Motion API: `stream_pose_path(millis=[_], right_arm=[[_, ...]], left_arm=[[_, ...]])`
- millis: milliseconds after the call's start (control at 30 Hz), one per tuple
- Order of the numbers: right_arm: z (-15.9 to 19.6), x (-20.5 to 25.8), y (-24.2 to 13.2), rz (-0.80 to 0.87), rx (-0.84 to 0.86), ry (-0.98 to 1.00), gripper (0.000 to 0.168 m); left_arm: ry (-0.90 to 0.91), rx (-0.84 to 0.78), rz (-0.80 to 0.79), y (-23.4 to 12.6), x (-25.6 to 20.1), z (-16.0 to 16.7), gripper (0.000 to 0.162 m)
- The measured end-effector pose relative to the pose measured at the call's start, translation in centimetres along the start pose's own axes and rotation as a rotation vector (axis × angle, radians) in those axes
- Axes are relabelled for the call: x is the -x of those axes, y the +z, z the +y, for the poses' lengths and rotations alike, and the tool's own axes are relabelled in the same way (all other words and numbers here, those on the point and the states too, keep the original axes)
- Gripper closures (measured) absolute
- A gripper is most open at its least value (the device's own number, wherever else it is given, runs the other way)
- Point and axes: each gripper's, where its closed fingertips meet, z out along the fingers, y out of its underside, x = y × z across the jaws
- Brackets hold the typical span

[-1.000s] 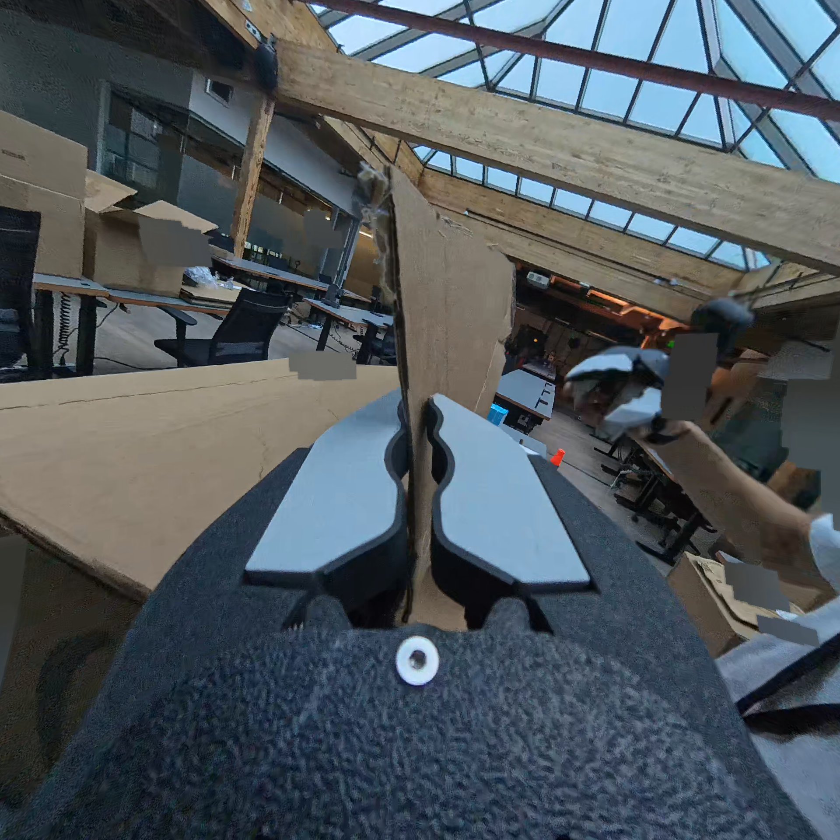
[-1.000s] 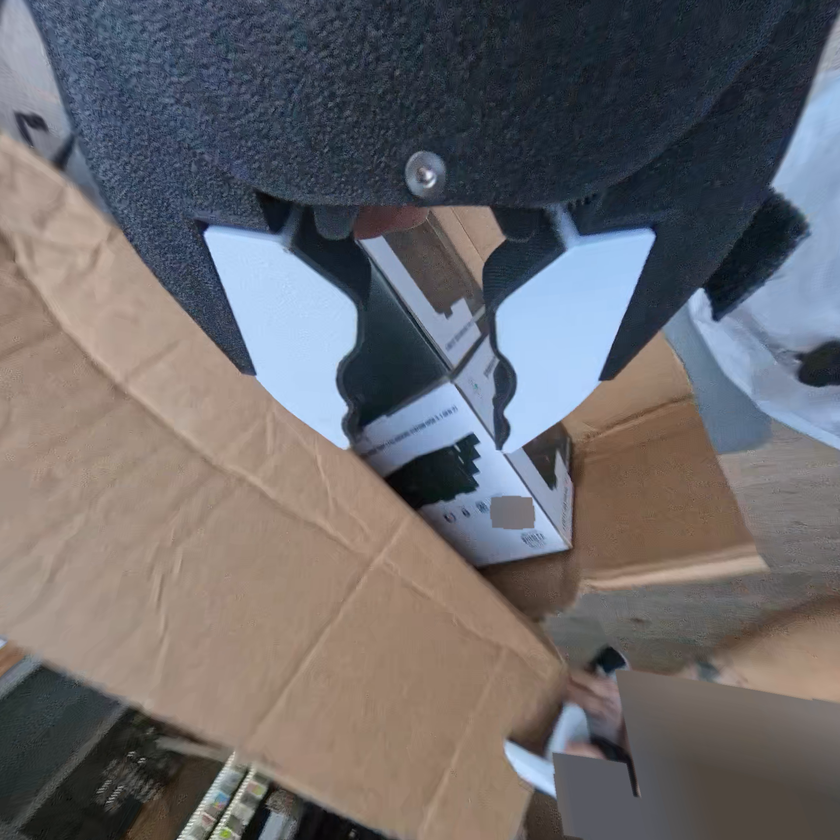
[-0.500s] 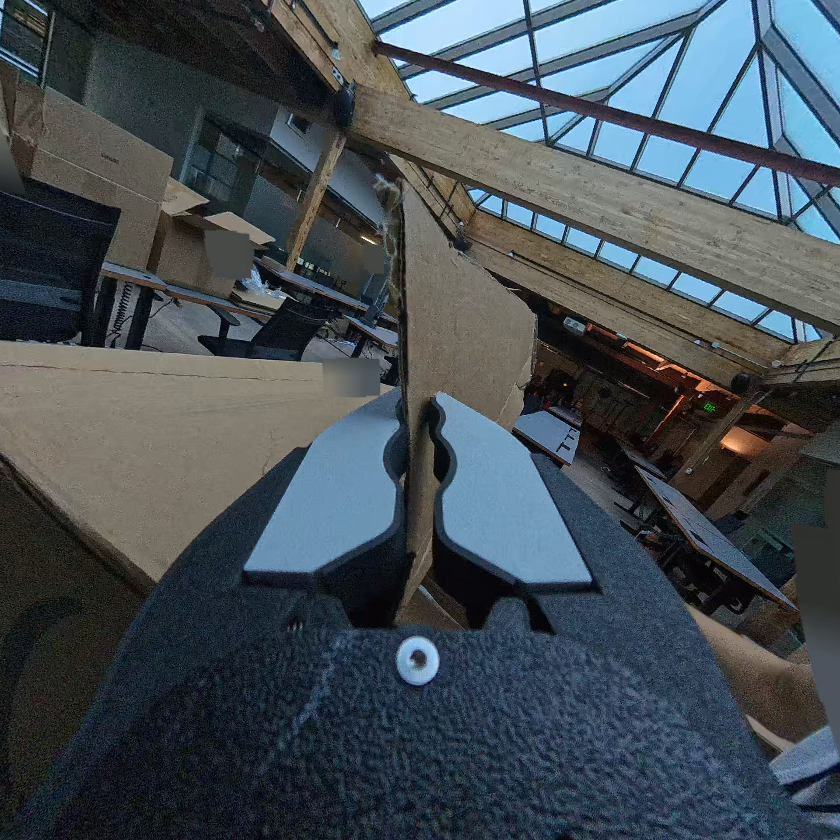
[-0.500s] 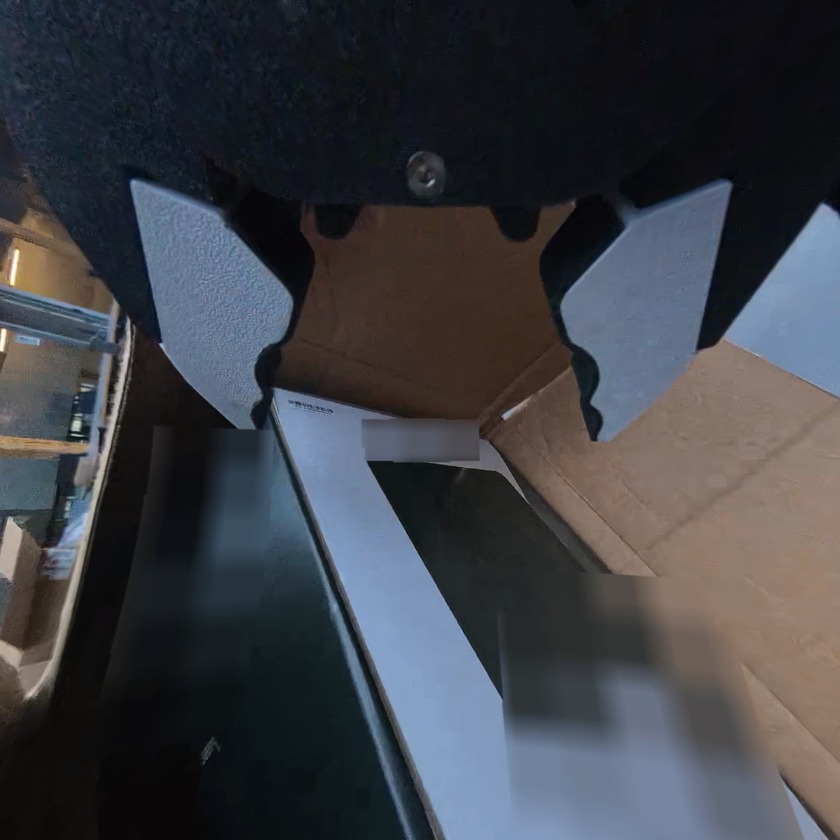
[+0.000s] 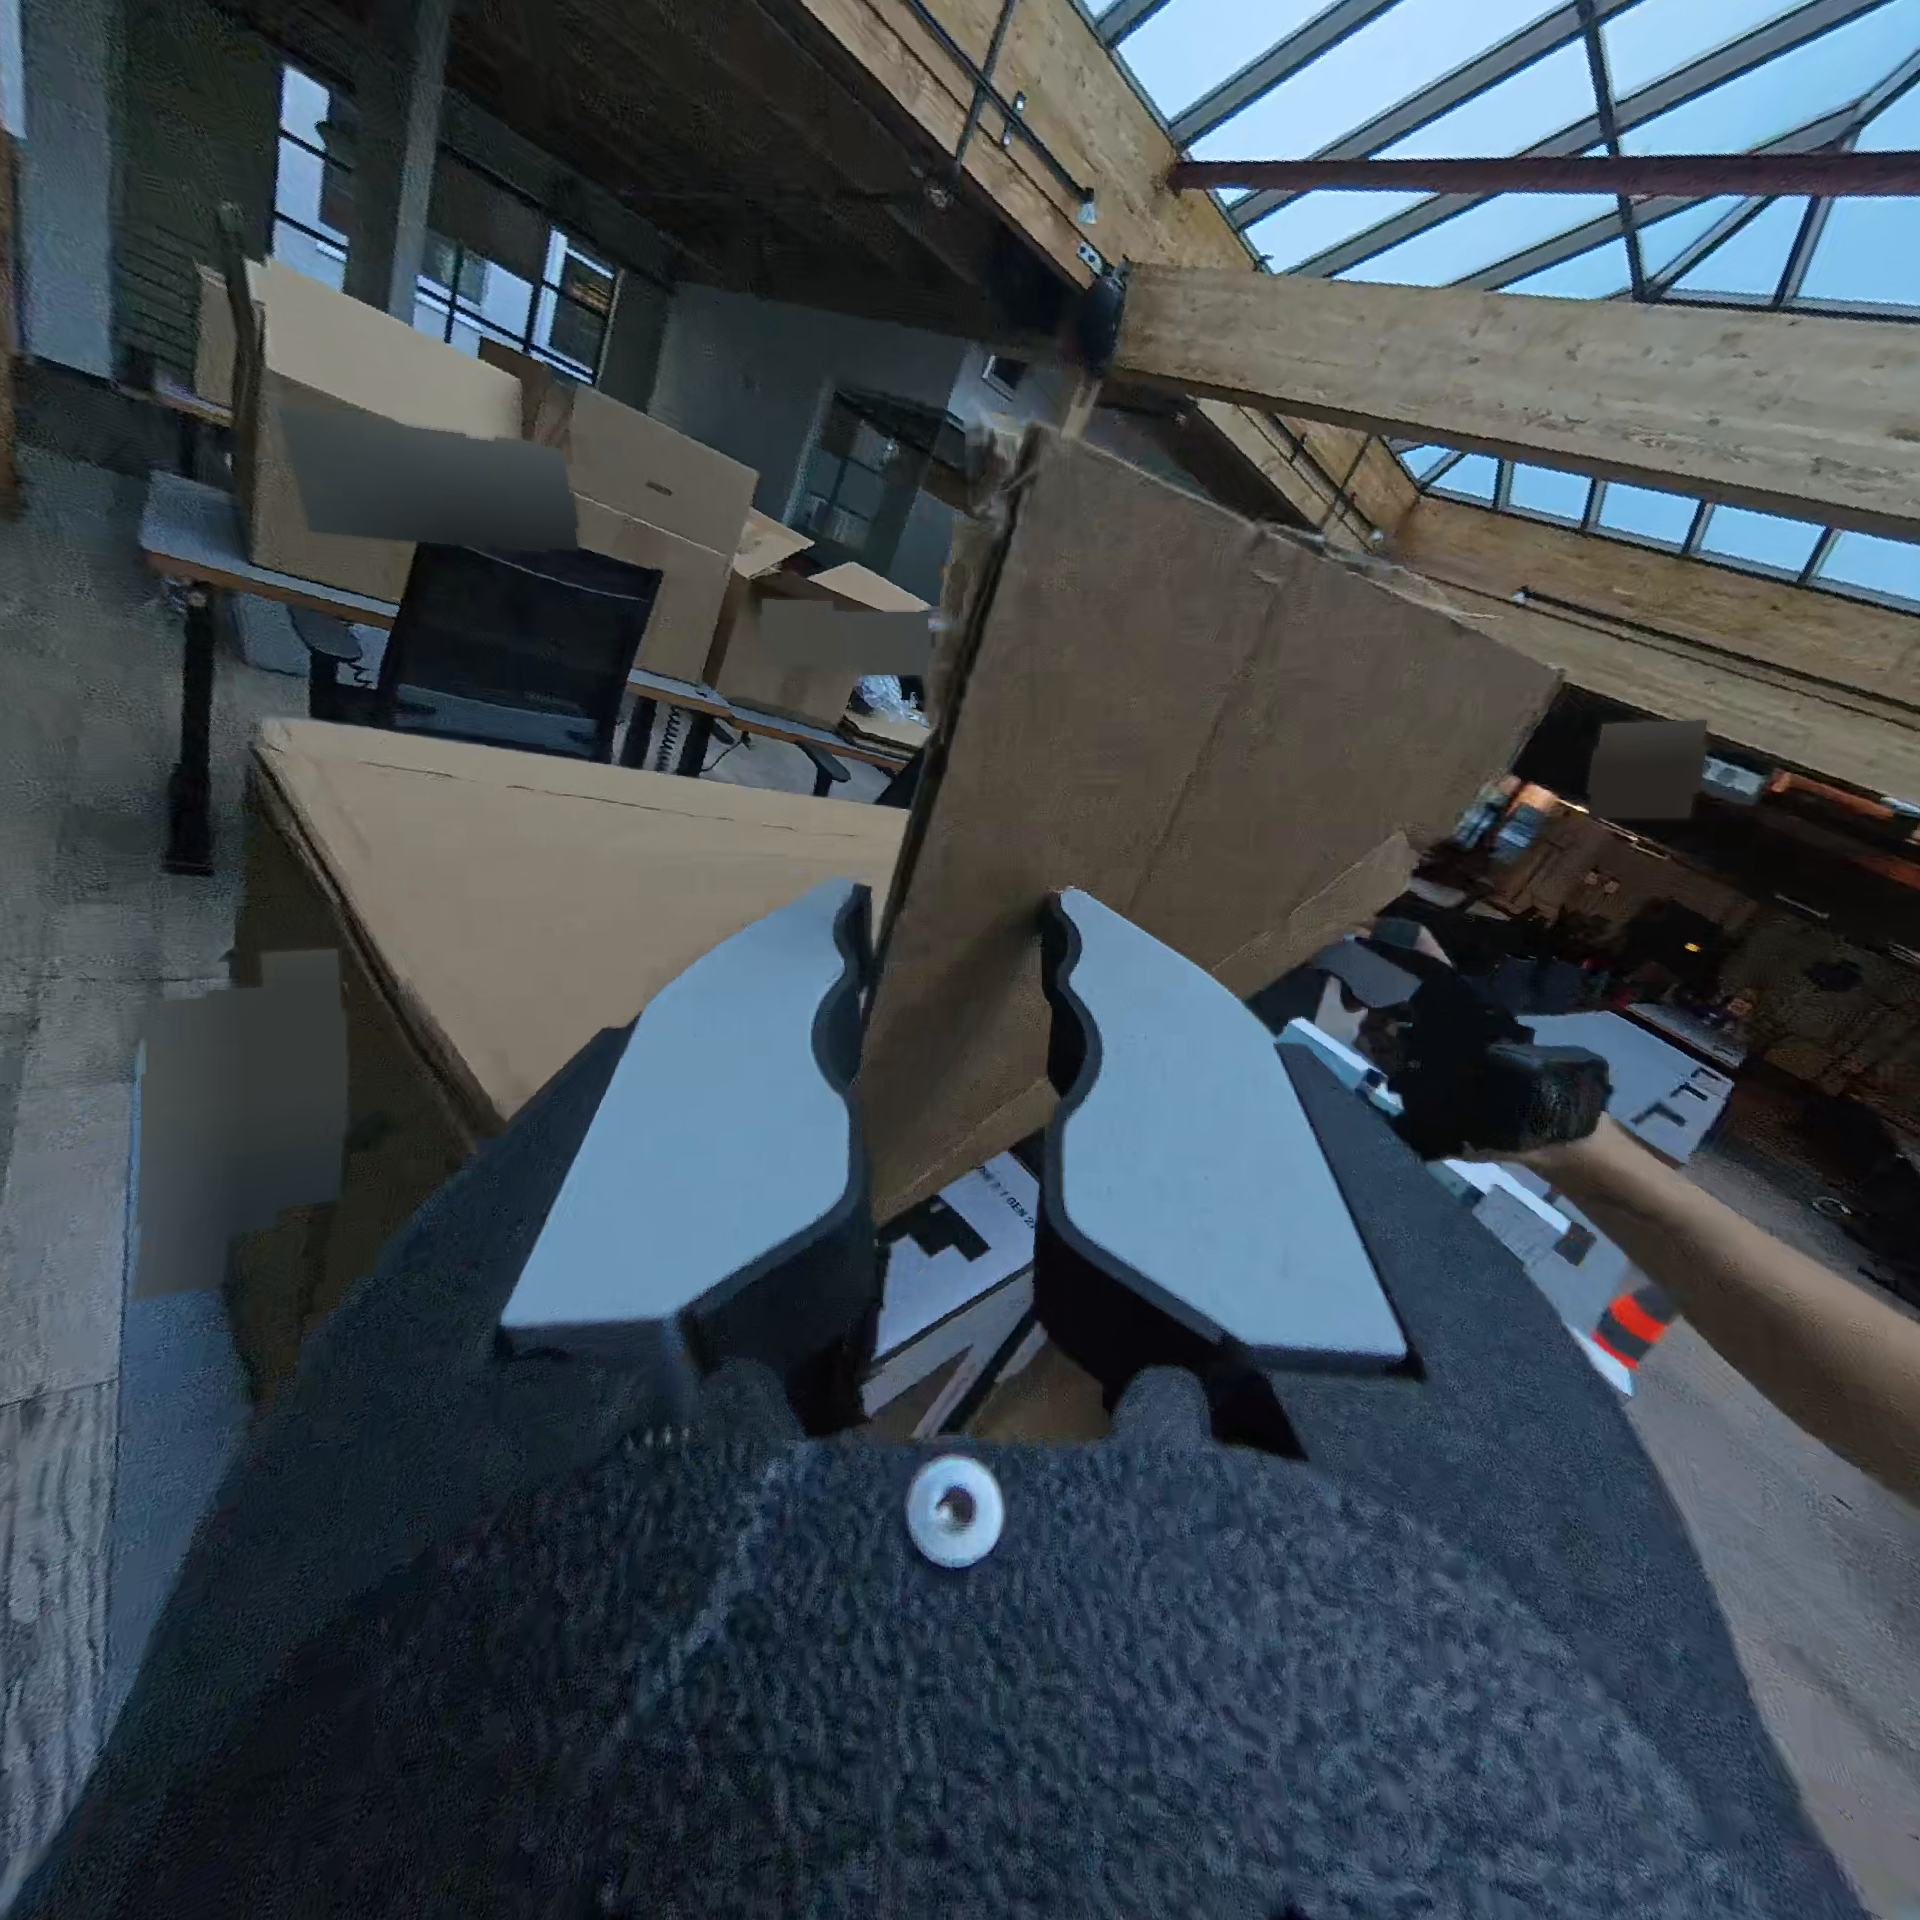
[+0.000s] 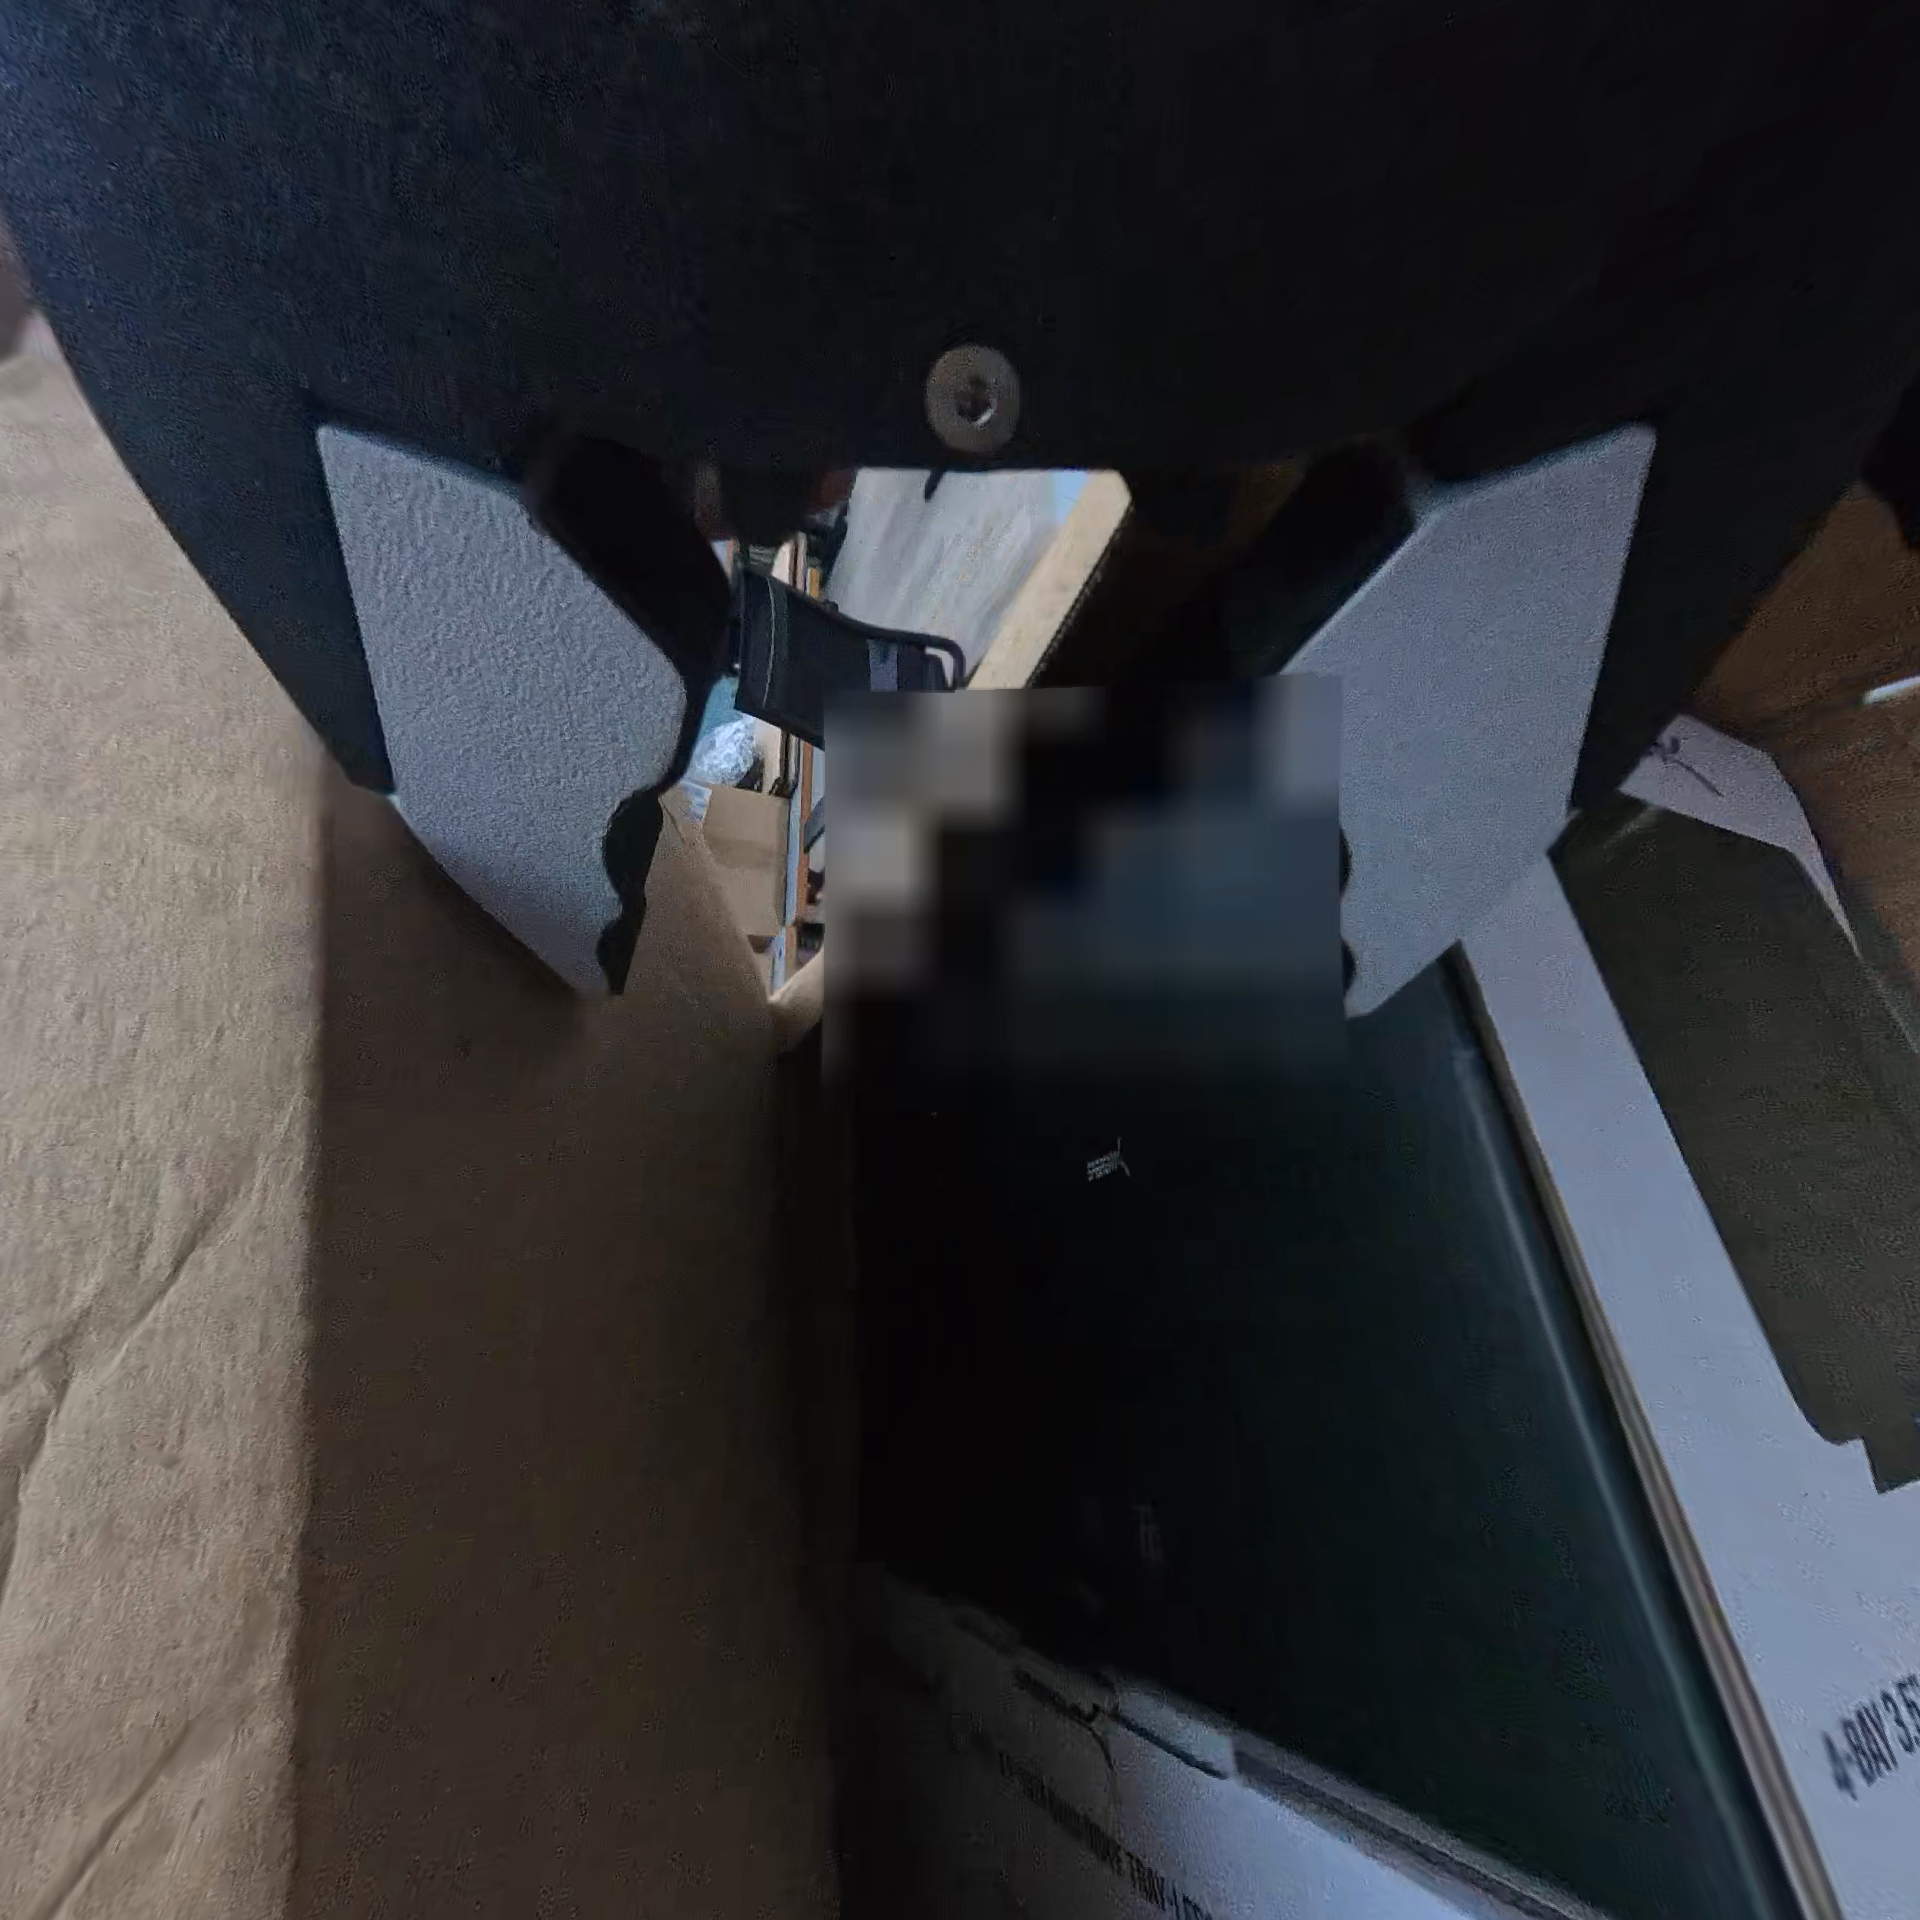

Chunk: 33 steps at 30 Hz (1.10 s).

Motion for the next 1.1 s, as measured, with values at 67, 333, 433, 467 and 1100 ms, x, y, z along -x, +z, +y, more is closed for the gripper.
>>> stream_pose_path(millis=[67, 333, 433, 467, 1100], right_arm=[[0.1, -0.5, 0.6, -0.063, -0.043, -0.001, 0.047], [-2.0, -3.7, -1.2, -0.208, -0.32, 0.028, 0.064], [-3.1, -5.6, -2.7, -0.118, -0.447, -0.001, 0.075], [-3.4, -6.3, -3.1, -0.109, -0.466, 0.02, 0.076], [-6.8, -17.3, -1.1, -0.356, -0.592, 0.325, 0.115]], left_arm=[[0.046, -0.03, -0.12, -1.9, -1.0, 0.7, 0.125], [0.383, -0.026, -0.661, -8.3, -9.8, 12.2, 0.079], [0.462, -0.125, -0.612, -5.6, -14.4, 17.1, 0.097], [0.513, -0.108, -0.567, -3.8, -15.7, 18.8, 0.098], [1.008, 1.294, 0.204, 24.1, -8.6, 28.0, 0.042]])
